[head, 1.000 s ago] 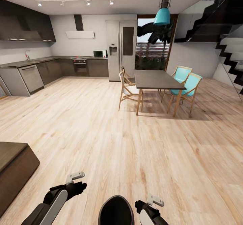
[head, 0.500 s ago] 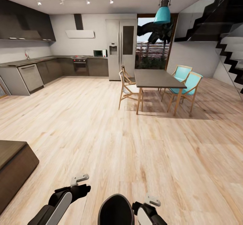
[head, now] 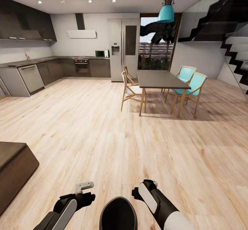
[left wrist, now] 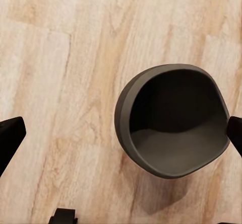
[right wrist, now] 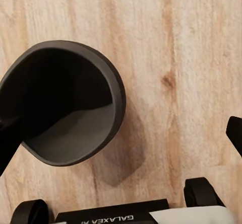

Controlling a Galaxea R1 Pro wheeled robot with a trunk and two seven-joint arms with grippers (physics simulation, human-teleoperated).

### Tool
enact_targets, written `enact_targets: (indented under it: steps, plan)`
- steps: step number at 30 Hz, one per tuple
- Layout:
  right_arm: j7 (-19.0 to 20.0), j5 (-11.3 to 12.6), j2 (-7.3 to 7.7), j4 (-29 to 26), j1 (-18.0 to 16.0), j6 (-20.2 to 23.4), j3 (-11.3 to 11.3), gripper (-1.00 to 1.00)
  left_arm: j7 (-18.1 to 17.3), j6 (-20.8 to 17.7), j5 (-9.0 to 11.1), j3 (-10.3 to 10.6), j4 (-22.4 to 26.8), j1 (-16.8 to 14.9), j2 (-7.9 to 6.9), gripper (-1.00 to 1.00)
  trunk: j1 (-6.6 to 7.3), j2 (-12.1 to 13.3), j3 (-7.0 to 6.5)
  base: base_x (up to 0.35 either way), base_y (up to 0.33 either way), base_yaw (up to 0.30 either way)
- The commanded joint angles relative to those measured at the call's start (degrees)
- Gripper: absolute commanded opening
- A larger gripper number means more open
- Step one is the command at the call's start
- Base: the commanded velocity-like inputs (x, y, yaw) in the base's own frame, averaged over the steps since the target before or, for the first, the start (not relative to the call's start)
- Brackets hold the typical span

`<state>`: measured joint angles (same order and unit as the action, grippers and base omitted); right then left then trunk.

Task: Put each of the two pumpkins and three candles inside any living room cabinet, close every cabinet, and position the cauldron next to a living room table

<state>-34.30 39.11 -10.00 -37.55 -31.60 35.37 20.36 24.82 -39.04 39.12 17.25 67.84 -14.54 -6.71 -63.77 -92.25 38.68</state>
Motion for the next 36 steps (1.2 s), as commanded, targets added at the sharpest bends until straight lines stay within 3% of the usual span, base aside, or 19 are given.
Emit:
enact_targets:
  steps: [1,22,30,36]
  plan:
    - [-0.5,0.4,0.0,0.0,-0.2,0.2,0.1,1.0,0.6,-0.1,0.6,0.2,0.0,0.0,-0.06,1.0,-0.22,-0.4,0.24,0.0,0.0,0.0]
    - [-0.3,0.0,0.0,0.3,-0.3,0.1,0.5,1.0,0.4,-0.1,0.6,0.2,-1.6,0.0,1.16,1.0,-4.84,-8.9,4.01,0.0,0.0,0.0]
    - [0.1,-0.1,0.0,1.0,-0.3,0.0,0.6,1.0,-7.4,0.2,0.5,0.2,-2.1,0.0,1.07,1.0,-6.59,-12.1,5.45,0.0,0.0,0.0]
    - [0.2,-0.3,0.0,3.1,-0.3,-0.1,0.7,1.0,-8.4,0.3,0.4,0.2,-2.2,0.0,1.14,1.0,-7.91,-14.5,6.52,0.0,0.0,0.0]
